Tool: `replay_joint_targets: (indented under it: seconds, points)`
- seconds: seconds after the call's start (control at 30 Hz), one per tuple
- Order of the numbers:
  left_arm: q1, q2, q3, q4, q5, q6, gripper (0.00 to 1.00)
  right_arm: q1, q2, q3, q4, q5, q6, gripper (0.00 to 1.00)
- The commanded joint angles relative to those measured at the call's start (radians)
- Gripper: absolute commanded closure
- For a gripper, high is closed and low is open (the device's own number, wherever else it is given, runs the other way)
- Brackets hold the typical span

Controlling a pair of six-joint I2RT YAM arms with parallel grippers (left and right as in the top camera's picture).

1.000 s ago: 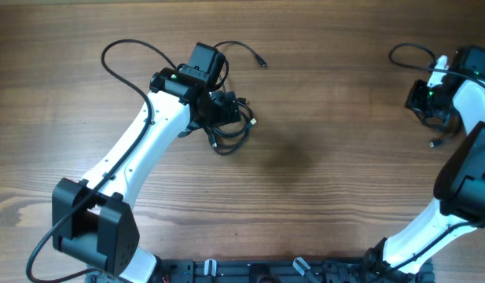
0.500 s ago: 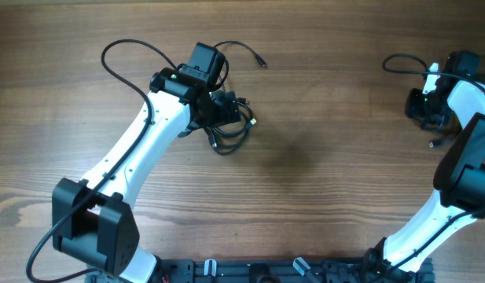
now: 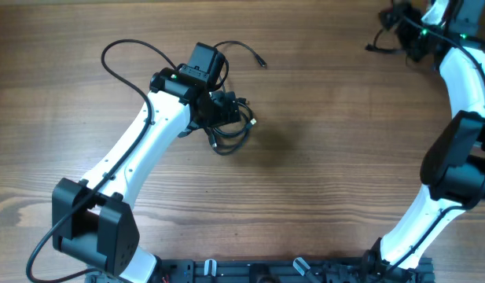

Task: Untangle cables
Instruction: 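Lay the separated cable down on the right side of the table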

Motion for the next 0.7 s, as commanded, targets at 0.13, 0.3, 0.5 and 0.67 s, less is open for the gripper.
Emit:
replay_joint_targets:
  seconds: [0.13,0.3,0.5,0.67]
  points:
    - [0.008,-0.002,-0.003,0.000,0.005,0.011,0.00,-0.214,0.001,0.003,-0.155,0.071,-0.028,0.00]
    - [0.008,-0.002,-0.003,0.000,0.005,0.011,0.00,-0.373,0.001,-0.003,-0.282,0.035,-0.028,0.00]
    - [0.008,-0.002,-0.003,0.000,0.005,0.011,0.00,-0.361,0.018,-0.142,-0.187,0.113,0.067,0.00]
    - [0.008,-0.002,-0.003,0.000,0.005,0.011,0.00,-0.351,0.039,-0.179,-0.022,0.073,0.133,0.01]
